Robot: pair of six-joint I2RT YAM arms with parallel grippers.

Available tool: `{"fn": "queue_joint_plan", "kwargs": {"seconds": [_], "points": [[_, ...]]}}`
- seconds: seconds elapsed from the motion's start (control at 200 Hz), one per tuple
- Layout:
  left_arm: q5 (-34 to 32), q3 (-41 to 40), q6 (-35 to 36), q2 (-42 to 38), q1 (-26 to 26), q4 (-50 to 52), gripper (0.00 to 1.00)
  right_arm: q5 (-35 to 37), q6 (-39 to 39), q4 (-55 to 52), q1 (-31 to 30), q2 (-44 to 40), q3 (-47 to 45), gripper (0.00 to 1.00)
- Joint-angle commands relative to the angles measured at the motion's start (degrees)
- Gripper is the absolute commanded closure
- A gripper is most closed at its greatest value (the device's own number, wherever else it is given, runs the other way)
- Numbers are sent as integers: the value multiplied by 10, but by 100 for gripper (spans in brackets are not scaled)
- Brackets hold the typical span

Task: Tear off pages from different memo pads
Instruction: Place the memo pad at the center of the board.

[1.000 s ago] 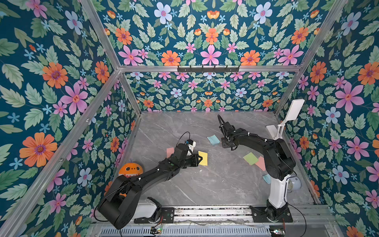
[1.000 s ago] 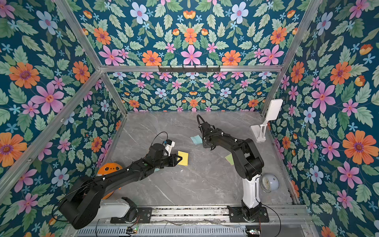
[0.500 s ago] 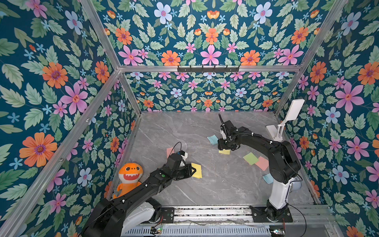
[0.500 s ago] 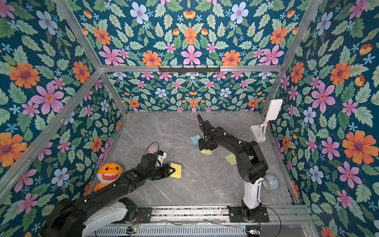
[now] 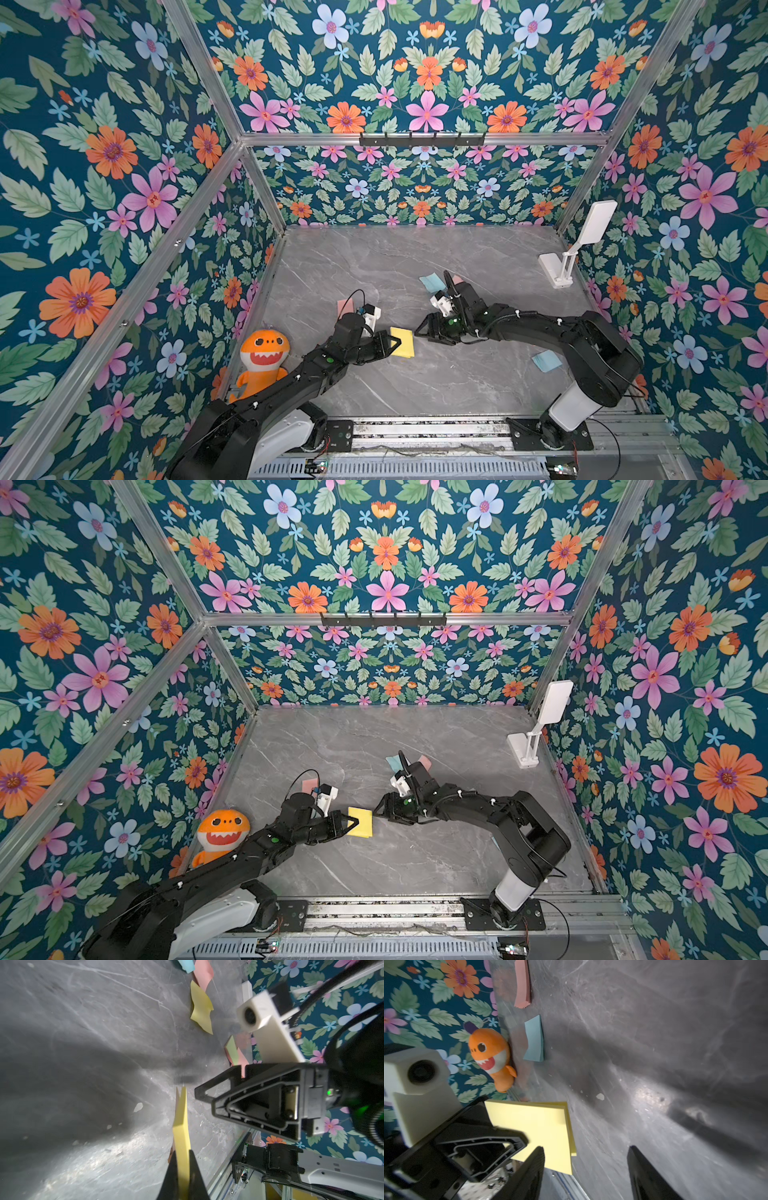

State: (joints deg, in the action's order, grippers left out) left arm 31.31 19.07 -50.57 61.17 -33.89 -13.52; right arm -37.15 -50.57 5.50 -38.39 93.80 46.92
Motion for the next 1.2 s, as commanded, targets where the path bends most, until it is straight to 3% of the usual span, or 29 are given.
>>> {"fn": "queue_joint_plan", "kwargs": {"seconds": [0.0, 0.395, 0.755, 1.195], "points": [[55, 6, -11, 29, 5, -101, 100, -59, -92, 169, -3, -17, -18, 35], [119, 4, -59, 98, 27, -255, 100, -57, -69, 127, 7, -25, -44, 38], [124, -17, -56, 96, 54, -272, 100, -88, -80, 159, 7, -29, -41, 47], [123, -27, -67, 116, 54, -303, 100, -66, -87, 145, -5, -35, -28, 75]]}}
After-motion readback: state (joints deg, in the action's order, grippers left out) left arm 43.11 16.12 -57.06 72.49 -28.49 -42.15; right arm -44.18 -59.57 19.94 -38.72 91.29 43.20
